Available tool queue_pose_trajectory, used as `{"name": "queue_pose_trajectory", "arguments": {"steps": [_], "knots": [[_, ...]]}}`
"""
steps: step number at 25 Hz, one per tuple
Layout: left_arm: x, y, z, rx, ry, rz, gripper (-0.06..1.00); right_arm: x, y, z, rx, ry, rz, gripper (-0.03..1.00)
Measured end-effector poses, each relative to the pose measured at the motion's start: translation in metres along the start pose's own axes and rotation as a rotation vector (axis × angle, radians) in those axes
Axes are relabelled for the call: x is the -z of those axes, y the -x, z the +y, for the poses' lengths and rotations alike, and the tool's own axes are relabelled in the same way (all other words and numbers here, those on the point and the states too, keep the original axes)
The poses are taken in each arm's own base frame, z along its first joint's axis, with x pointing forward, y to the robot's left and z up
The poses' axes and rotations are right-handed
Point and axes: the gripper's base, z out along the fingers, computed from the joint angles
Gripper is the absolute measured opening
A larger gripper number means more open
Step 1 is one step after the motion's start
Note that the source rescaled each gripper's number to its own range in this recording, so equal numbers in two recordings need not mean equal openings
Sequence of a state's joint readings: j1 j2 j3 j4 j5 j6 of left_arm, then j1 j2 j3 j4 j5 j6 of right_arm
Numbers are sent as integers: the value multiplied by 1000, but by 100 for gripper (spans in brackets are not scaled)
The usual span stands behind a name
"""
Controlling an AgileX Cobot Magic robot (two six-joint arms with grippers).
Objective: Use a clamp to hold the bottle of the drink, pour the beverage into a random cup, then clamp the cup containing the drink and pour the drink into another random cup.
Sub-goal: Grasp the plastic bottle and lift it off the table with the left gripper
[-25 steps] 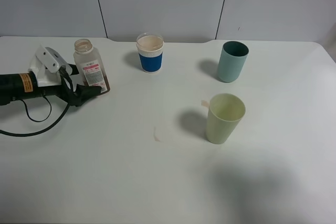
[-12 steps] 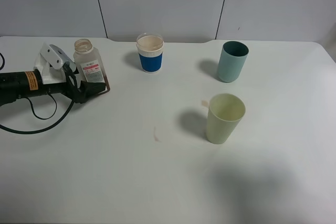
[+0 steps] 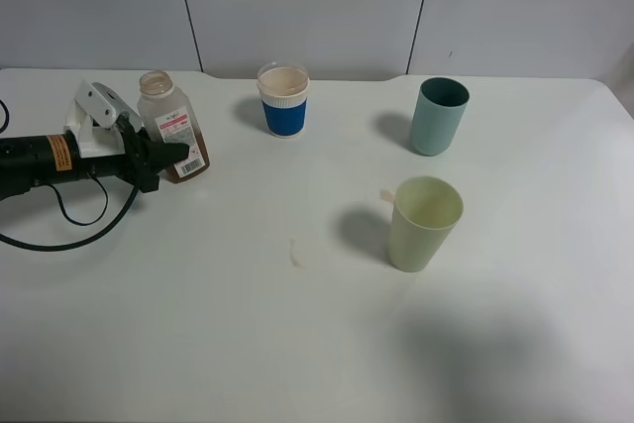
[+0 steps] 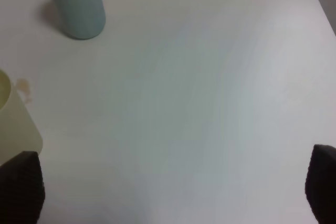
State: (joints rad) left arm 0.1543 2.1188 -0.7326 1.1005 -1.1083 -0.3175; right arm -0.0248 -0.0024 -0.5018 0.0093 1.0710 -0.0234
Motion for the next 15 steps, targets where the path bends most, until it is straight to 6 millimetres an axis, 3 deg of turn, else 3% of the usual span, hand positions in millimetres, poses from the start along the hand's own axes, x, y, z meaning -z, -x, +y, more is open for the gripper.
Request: {"name": "queue_pose_trajectory", "arguments": {"steps": [7, 15], "knots": [[9, -2, -3, 100, 139, -27, 1, 0, 0, 0, 0, 0, 0, 100], [39, 1, -25, 152, 525, -53, 1, 0, 0, 0, 0, 0, 0, 100]]}}
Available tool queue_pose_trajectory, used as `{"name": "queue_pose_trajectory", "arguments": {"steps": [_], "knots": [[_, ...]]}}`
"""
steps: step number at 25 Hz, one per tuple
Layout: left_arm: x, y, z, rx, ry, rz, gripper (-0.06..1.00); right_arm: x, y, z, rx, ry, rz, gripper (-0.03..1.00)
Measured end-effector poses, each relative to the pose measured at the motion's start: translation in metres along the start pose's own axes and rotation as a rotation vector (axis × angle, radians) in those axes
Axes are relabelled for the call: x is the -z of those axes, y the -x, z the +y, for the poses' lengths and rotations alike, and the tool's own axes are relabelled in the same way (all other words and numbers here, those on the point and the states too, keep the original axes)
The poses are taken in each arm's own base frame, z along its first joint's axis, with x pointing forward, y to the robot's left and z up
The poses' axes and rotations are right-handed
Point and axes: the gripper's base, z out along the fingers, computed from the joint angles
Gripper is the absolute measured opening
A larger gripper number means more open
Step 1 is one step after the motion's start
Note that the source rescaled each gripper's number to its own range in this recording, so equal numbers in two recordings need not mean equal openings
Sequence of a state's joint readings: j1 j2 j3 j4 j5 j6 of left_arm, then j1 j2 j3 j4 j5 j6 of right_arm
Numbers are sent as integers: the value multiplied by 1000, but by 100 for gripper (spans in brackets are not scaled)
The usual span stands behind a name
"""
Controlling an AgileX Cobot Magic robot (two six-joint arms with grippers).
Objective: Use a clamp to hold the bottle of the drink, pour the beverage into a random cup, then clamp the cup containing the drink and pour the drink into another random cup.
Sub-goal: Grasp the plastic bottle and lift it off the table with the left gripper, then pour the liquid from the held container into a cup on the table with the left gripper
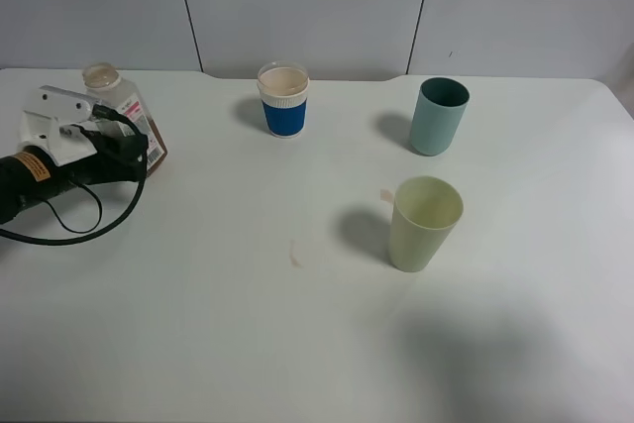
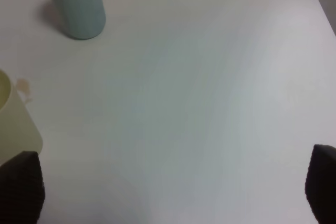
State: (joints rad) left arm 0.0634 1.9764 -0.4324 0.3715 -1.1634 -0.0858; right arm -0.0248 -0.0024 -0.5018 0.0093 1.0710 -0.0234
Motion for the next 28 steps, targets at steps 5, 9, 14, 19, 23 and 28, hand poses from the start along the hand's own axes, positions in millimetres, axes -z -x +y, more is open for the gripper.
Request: {"name": "queue_pose_trajectory", "arguments": {"steps": [5, 9, 14, 19, 23, 28], "knots": [[13, 7, -12, -45, 221, -14, 1, 0, 0, 0, 0, 0, 0, 100], [19, 12, -30, -137, 338, -4, 1, 0, 0, 0, 0, 0, 0, 100], [23, 13, -69, -382, 357, 39, 1, 0, 0, 0, 0, 0, 0, 100], [31, 14, -98, -568, 377, 81, 1, 0, 0, 0, 0, 0, 0, 100], [32, 19, -116, -635, 400, 88, 1, 0, 0, 0, 0, 0, 0, 100], [26, 36, -148, -776, 427, 97, 1, 0, 0, 0, 0, 0, 0, 100]]}}
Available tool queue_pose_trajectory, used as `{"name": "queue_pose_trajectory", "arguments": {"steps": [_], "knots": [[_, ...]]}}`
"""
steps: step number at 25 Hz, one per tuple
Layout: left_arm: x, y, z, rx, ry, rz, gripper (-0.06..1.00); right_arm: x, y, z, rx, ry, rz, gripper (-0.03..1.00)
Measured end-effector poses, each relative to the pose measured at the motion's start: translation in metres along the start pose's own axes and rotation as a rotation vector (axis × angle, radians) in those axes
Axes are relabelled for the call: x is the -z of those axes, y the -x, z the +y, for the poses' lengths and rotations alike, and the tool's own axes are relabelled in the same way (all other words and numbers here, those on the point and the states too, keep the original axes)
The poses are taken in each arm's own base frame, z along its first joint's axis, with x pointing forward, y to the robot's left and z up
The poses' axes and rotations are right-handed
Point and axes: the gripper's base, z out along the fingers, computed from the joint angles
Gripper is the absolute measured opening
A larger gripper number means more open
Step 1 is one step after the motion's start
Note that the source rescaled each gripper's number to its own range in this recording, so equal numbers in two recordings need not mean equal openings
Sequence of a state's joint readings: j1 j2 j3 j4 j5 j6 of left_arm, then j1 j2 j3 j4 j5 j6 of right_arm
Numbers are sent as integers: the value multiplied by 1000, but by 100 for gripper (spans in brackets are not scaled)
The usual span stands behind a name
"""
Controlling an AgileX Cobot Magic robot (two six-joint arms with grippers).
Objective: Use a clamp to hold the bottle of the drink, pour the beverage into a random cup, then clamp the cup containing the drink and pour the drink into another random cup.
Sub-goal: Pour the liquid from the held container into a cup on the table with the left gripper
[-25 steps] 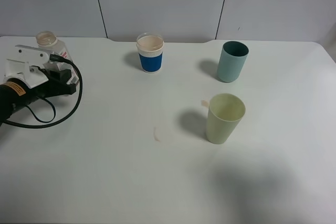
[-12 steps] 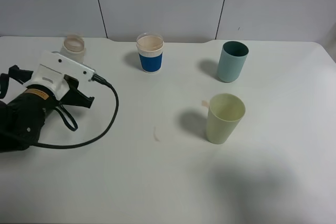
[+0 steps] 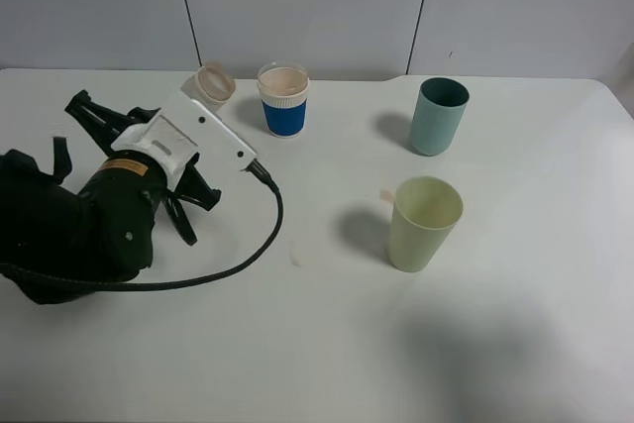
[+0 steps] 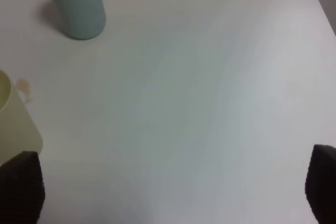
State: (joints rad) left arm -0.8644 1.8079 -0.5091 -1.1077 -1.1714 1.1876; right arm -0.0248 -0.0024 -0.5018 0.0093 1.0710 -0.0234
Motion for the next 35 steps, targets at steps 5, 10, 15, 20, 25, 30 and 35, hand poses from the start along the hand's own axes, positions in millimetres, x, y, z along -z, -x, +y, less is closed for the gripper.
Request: {"name": "queue_pose_trajectory", "arguments": {"steps": [5, 10, 15, 20, 25, 30, 35], "knots": [[3, 32, -8, -132, 3, -17, 1, 0, 0, 0, 0, 0, 0, 100], [10, 54, -16, -259, -6, -68, 1, 0, 0, 0, 0, 0, 0, 100], [23, 68, -25, -389, -23, -129, 1, 0, 0, 0, 0, 0, 0, 100], [37, 74, -33, -456, -37, -174, 1, 0, 0, 0, 0, 0, 0, 100], [38, 96, -32, -419, -26, -120, 1, 0, 0, 0, 0, 0, 0, 100], [37, 105, -34, -453, -26, -120, 1, 0, 0, 0, 0, 0, 0, 100], [38, 111, -44, -477, -42, -118, 1, 0, 0, 0, 0, 0, 0, 100]]}}
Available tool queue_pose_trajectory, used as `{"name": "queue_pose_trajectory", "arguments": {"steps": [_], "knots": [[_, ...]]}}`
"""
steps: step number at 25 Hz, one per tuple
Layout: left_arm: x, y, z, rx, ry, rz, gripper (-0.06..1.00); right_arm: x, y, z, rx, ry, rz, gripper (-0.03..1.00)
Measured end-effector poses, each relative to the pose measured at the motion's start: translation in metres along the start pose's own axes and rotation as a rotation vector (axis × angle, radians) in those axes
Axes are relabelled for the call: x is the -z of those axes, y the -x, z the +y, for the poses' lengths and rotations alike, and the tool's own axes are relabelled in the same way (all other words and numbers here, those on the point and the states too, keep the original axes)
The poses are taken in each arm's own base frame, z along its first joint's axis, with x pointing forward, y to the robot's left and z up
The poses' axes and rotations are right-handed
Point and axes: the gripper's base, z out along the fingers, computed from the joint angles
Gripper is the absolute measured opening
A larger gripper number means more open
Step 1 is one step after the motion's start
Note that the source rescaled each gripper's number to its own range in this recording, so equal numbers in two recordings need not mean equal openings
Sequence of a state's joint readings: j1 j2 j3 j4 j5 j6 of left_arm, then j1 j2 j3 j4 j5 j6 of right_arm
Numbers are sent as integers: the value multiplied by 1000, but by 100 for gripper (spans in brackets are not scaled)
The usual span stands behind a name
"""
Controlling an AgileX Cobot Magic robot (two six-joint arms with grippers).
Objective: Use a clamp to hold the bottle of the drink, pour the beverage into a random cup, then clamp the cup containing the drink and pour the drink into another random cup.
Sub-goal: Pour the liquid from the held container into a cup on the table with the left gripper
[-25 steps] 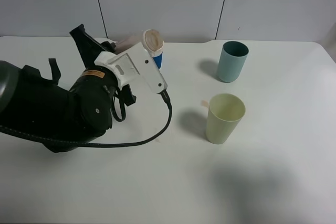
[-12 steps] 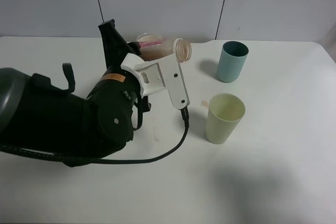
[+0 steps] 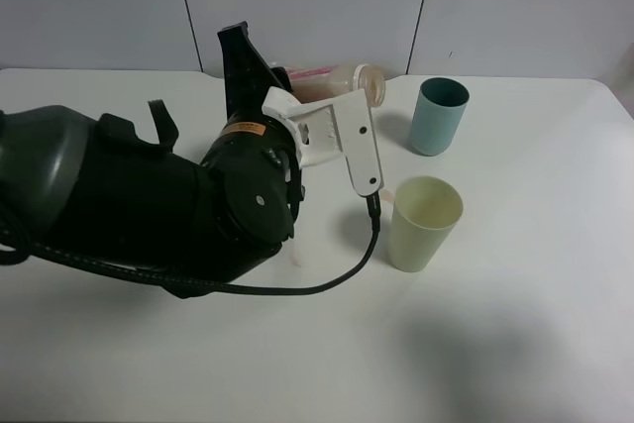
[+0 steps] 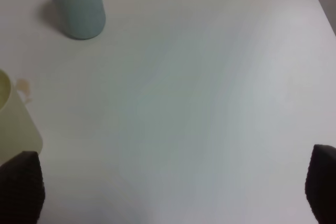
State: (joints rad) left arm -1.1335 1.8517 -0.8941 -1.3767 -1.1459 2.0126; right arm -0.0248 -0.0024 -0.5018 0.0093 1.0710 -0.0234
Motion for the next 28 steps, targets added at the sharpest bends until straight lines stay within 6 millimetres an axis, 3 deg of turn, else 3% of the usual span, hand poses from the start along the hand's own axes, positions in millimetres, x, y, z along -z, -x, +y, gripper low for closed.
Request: {"name": "queue_pose_trajectory", "arguments": {"steps": [20, 28], "knots": [[5, 27, -14, -70, -33, 1, 1, 0, 0, 0, 0, 0, 0, 100], [17, 35, -20, -125, -45, -38, 1, 0, 0, 0, 0, 0, 0, 100]]}}
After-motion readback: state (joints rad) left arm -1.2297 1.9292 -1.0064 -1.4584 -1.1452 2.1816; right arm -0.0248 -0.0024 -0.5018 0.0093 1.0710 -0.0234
